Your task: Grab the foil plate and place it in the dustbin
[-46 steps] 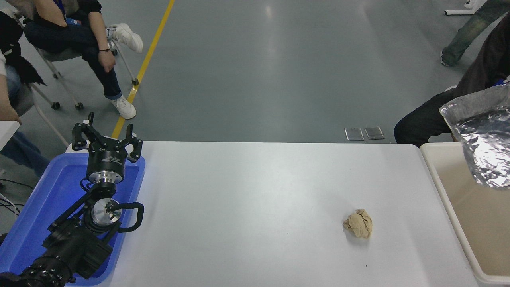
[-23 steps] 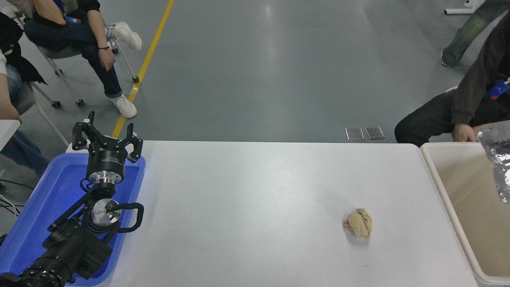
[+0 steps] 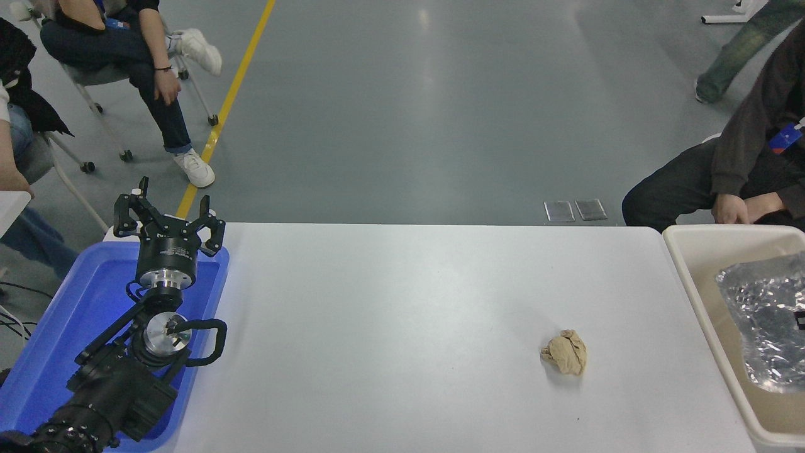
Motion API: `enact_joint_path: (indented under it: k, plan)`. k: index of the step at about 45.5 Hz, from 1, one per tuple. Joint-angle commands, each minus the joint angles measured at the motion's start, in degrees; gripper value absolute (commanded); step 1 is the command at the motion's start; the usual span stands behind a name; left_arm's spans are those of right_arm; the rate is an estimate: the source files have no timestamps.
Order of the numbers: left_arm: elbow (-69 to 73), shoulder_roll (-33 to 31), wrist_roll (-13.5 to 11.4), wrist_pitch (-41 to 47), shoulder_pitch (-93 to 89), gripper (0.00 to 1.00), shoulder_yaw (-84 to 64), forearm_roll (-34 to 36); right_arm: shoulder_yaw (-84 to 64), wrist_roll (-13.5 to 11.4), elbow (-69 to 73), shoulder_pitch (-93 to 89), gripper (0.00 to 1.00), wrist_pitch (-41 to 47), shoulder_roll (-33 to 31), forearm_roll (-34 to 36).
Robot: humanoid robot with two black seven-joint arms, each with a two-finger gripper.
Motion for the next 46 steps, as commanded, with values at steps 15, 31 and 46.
enact_joint_path:
  k: [15,31,46]
  plan:
    - [0.0,0.0,0.0,0.0,-0.02,0.99,0.01,0.0,3.29,0.0,2.89,2.25,1.0,-1.0,-0.35,1.45]
    - [-0.08,0.0,0.09,0.0,-0.1,0.99,0.01,0.0,-8.3,-0.08,45.43,37.74,1.0,16.83,-17.32,2.33]
    - [-0.08,0.0,0.09,0.0,-0.02,0.99,0.01,0.0,-28.87,-0.17,70.14,76.16,1.0,38.46,-4.94,33.08]
